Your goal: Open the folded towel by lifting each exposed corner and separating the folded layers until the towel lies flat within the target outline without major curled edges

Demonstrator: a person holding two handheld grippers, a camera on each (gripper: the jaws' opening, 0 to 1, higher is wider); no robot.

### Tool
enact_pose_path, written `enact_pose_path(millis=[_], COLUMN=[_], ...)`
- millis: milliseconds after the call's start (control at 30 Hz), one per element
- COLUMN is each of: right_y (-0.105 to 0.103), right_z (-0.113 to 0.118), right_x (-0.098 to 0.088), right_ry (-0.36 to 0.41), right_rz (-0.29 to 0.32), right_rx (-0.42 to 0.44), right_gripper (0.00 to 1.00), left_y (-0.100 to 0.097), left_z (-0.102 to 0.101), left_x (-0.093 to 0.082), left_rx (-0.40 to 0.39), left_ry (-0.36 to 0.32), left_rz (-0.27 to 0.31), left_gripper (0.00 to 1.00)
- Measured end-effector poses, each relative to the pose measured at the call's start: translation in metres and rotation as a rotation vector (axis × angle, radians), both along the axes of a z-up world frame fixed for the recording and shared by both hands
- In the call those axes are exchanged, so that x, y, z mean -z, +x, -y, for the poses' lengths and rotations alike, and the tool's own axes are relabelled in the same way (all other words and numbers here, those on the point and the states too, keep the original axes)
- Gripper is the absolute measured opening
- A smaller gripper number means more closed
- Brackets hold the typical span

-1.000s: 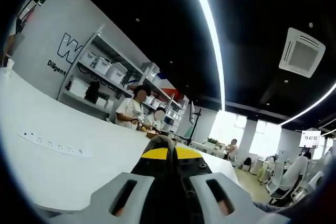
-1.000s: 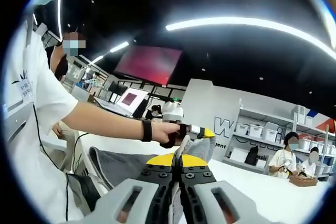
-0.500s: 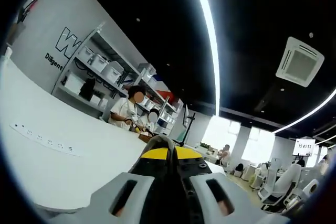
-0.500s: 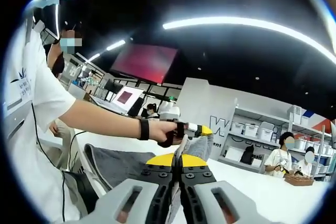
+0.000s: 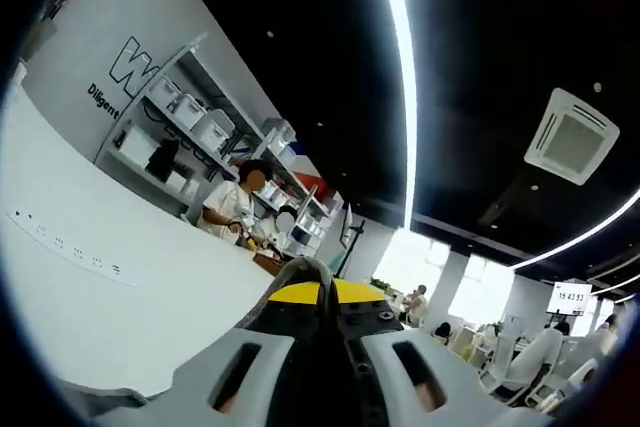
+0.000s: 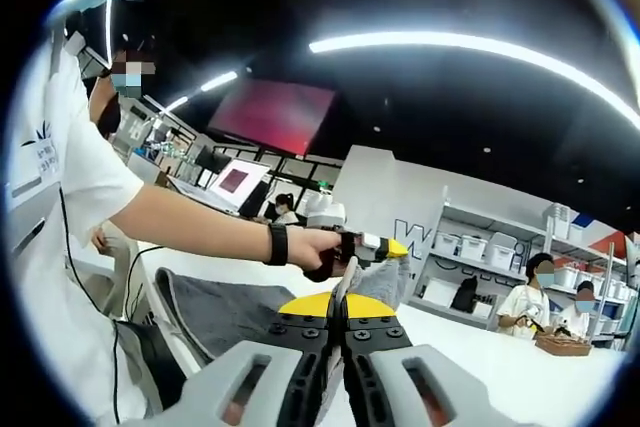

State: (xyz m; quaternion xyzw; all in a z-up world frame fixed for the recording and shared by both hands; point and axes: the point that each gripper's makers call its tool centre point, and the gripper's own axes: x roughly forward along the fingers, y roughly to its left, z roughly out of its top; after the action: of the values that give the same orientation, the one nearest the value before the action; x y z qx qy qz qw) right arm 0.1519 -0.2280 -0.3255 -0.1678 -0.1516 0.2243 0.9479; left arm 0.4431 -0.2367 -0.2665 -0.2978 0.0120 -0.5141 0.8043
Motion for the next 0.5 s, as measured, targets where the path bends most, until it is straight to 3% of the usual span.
enact_pose_path(millis=[167, 500], right_y=[0.002, -0.004], right_z=[0.007, 0.011], right_x=[0.001, -0.006], right_ry=[-0.01, 0.038], right_rz=[0.011, 0.033], right_rx=[0.039, 0.023], right_gripper=[0.0, 0.0], left_y=[0.0, 0.001], left_z=[0.004, 0.018], left_x=[0.002, 0.01], left_rx=[0.012, 0.016], left_ry=[-0.017, -0.011], left_rz=[-0.027, -0.049], left_gripper=[0.0, 0.0])
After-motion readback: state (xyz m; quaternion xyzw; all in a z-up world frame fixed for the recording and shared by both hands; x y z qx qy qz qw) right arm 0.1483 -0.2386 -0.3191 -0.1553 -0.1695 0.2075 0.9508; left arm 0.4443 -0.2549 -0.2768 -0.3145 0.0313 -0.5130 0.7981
